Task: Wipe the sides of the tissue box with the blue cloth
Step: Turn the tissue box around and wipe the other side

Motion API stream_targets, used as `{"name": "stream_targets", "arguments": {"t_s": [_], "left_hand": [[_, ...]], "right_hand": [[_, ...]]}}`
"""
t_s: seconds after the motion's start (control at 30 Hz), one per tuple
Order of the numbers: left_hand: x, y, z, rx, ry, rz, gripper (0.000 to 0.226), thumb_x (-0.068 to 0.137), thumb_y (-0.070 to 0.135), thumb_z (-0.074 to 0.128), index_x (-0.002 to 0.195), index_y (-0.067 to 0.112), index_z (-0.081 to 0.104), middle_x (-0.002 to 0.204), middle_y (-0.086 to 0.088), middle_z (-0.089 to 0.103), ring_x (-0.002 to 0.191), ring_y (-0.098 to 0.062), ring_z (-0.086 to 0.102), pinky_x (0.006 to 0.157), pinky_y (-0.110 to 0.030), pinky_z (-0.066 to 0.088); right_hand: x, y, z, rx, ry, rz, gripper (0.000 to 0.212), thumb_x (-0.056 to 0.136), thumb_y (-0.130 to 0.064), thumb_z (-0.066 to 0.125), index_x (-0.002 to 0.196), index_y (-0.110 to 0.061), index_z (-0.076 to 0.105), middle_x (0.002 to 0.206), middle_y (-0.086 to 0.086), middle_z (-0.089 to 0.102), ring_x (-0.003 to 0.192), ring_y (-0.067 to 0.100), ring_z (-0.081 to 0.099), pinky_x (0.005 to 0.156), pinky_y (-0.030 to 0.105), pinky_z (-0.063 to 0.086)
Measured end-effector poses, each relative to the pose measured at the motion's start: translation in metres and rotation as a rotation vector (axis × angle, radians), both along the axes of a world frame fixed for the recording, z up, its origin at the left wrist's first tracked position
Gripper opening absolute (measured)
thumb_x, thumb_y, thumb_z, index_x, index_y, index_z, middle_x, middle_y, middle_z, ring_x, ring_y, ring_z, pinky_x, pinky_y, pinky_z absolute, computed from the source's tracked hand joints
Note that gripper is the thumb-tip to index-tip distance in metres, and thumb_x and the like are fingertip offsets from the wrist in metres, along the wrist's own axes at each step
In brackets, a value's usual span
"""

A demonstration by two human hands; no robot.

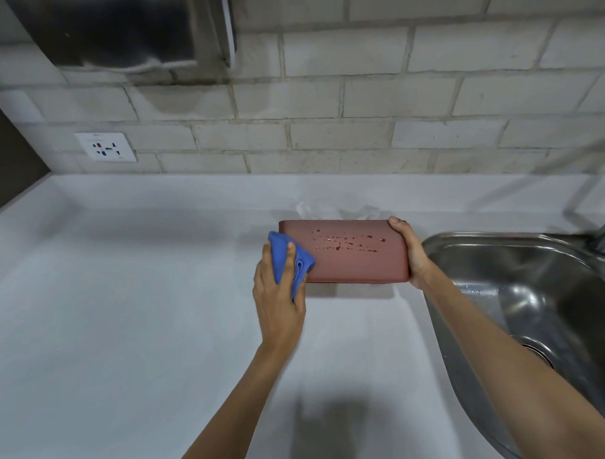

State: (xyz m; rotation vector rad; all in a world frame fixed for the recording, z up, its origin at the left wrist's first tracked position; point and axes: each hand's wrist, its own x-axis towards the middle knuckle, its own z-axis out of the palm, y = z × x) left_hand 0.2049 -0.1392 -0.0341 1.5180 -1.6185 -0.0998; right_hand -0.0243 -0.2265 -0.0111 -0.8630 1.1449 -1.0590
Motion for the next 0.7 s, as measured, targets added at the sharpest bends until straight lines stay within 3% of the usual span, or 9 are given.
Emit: {"name": "stream_targets", "arguments": {"t_s": [0.17, 0.33, 0.47, 0.6, 0.7], "left_hand": [[-0.002, -0.026, 0.03, 0.022, 0.046, 0.078, 0.049, 0.092, 0.01, 0.054, 0.141, 0.014, 0.043, 0.149, -0.023, 0.035, 0.123, -0.04, 0.047, 0.103, -0.048, 0.04], [-0.024, -0.036, 0.043, 0.058, -0.221, 0.13, 0.049, 0.094, 0.022, 0.05, 0.142, 0.02, 0.042, 0.152, -0.016, 0.033, 0.13, -0.038, 0.041, 0.104, -0.049, 0.038], [-0.008, -0.004, 0.011, -0.026, -0.4, 0.052, 0.056, 0.08, 0.015, 0.071, 0.133, 0.014, 0.054, 0.143, -0.019, 0.048, 0.122, -0.042, 0.053, 0.094, -0.05, 0.048], [0.003, -0.006, 0.012, -0.006, -0.332, 0.079, 0.049, 0.082, 0.013, 0.069, 0.13, 0.01, 0.058, 0.139, -0.023, 0.05, 0.115, -0.044, 0.055, 0.089, -0.05, 0.051], [-0.011, -0.027, 0.037, 0.039, -0.254, 0.122, 0.044, 0.092, 0.019, 0.057, 0.135, 0.012, 0.052, 0.145, -0.021, 0.043, 0.121, -0.043, 0.049, 0.097, -0.051, 0.044]], "right_hand": [[0.002, 0.002, 0.002, -0.006, 0.036, -0.031, 0.034, 0.07, -0.06, 0.056, 0.086, -0.03, 0.059, 0.07, -0.01, 0.073, 0.063, 0.007, 0.069, 0.058, 0.025, 0.054], [0.003, 0.005, 0.002, 0.015, 0.058, -0.063, 0.032, 0.067, -0.062, 0.059, 0.08, -0.033, 0.064, 0.074, -0.008, 0.073, 0.065, 0.01, 0.069, 0.058, 0.026, 0.053], [0.003, 0.005, 0.002, 0.02, 0.071, -0.071, 0.031, 0.066, -0.062, 0.06, 0.076, -0.032, 0.065, 0.079, -0.004, 0.071, 0.071, 0.014, 0.067, 0.067, 0.031, 0.053], [0.005, 0.008, 0.002, 0.03, 0.117, -0.078, 0.042, 0.062, -0.066, 0.061, 0.084, -0.03, 0.063, 0.094, 0.001, 0.068, 0.09, 0.023, 0.062, 0.092, 0.043, 0.049], [0.008, 0.011, 0.004, 0.035, 0.131, -0.081, 0.047, 0.058, -0.069, 0.062, 0.085, -0.031, 0.063, 0.1, 0.003, 0.067, 0.096, 0.025, 0.061, 0.1, 0.047, 0.045]]}}
